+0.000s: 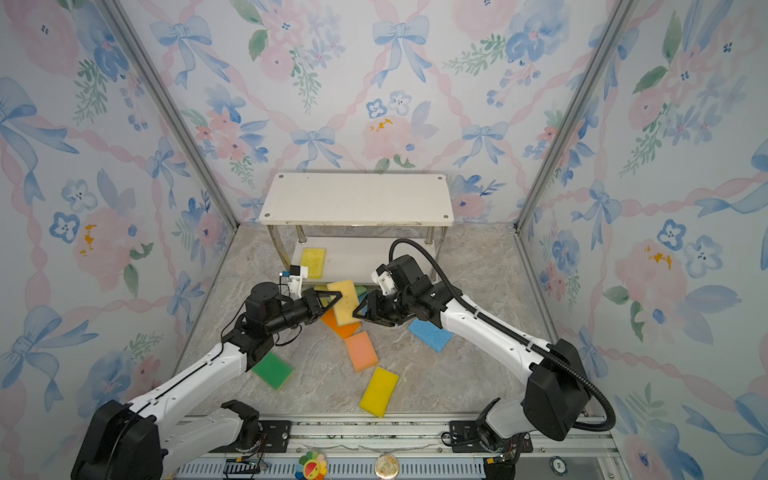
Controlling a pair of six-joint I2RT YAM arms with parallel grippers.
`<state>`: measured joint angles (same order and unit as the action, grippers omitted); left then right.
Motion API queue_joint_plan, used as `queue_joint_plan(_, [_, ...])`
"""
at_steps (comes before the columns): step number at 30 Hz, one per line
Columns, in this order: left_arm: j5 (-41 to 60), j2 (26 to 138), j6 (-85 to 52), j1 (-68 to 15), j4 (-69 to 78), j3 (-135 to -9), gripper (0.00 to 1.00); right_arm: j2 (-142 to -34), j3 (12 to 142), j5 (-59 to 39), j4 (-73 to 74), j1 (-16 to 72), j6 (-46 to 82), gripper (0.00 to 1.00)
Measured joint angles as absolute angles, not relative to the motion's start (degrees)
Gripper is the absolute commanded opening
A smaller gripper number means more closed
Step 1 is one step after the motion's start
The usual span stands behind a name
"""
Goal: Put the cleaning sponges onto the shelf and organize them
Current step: 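Carry the tan sponge toward the shelf beside the open left gripper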
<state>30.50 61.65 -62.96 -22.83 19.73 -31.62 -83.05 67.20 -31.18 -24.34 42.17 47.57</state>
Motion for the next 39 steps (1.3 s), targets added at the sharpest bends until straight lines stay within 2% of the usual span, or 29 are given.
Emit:
queue_joint_plan(11, [30.48, 60.18, -64.2, -22.83, 19.88, -31.62, 0.0, -84.42, 67.13, -31.57, -22.5, 42.57, 48.38, 0.37])
queue_joint_plan(17, [30.5, 60.05, -64.38, -22.83, 20.05, -31.62, 0.0, -84.64, 66.26, -31.73, -21.04, 42.61, 48.95, 0.36])
queue_joint_plan(20, [30.5, 60.05, -64.4, -22.83, 20.05, -31.62, 0.0, -84.66, 66.04, -31.73, -20.58, 42.78, 49.12, 0.37])
queue_joint_plan(23, [30.5, 60.03, -64.62, -22.83, 20.05, -31.59, 0.0, -84.66, 65.49, -31.73, -19.99, 42.83, 49.54, 0.43])
queue_joint_plan(28, [30.52, 59.53, -64.79, -22.5, 20.03, -31.27, 0.0, -84.66, 64.93, -31.73, -19.62, 42.87, 49.78, 0.45])
queue_joint_plan(32, [30.52, 59.4, -64.79, -22.46, 20.03, -31.24, 0.0, -84.66, 64.77, -31.75, -19.18, 42.87, 49.95, 0.4])
queue_joint_plan(39, [30.41, 59.4, -64.82, -22.44, 20.18, -31.03, 0.0, -84.66, 64.73, -31.97, -18.37, 42.98, 50.37, 0.24])
